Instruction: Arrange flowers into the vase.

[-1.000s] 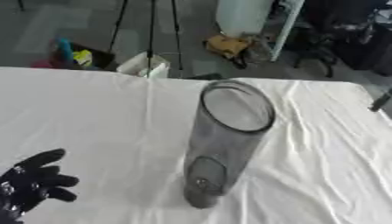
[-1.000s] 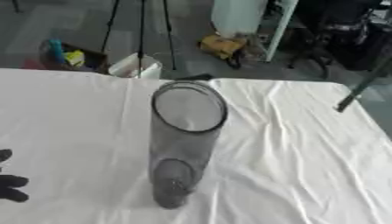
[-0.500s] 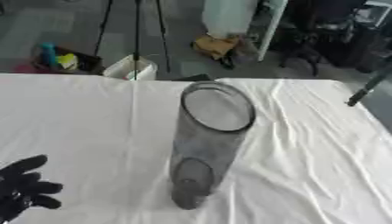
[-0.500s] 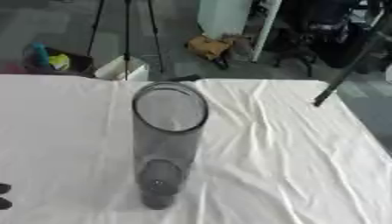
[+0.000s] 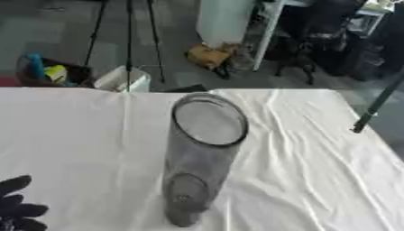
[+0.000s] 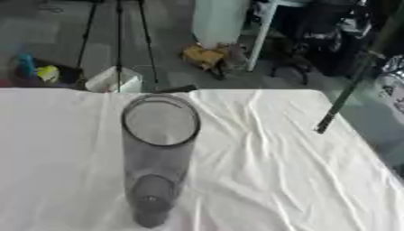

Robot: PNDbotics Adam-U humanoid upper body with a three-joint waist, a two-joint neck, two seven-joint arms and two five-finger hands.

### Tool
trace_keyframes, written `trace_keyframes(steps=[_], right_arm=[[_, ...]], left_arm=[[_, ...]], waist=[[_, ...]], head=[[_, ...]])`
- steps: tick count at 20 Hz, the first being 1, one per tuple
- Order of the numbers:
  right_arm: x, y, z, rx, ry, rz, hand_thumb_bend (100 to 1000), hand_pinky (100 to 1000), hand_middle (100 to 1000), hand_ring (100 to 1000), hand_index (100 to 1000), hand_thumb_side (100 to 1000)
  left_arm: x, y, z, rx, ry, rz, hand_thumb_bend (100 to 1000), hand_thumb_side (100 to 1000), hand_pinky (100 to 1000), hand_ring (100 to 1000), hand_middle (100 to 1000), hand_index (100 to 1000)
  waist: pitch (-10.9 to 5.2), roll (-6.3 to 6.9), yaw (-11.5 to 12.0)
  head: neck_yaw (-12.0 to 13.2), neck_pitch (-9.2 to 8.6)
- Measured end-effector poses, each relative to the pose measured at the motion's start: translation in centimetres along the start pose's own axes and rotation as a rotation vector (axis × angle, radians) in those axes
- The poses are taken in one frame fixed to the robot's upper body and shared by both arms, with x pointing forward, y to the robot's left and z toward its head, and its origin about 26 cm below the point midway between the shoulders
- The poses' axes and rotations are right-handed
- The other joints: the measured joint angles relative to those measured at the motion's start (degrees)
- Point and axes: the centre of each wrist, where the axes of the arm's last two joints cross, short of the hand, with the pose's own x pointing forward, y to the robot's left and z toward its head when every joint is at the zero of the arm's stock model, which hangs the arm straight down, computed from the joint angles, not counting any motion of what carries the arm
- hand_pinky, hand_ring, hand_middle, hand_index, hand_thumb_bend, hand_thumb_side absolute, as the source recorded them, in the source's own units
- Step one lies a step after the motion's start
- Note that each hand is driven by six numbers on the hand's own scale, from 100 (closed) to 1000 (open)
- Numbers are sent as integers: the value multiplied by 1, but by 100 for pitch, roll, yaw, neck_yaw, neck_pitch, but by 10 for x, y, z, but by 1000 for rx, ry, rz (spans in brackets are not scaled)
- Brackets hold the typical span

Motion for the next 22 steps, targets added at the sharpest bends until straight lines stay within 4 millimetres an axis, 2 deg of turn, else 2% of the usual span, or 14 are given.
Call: trace_keyframes(steps=[7, 22], right_arm=[[9, 12, -3, 15, -18, -63, 100, 100, 100, 100, 171, 936], [38, 62, -18, 110, -37, -269, 100, 100, 100, 100, 170, 942]], left_arm=[[0, 0, 0, 1, 3, 0, 202, 1000, 630, 729, 874, 832], [0, 0, 0, -7, 11, 11, 206, 1000, 630, 730, 876, 831]], waist=[[0, 0, 25], [-44, -2, 180]], head=[[98, 104], [80, 208]])
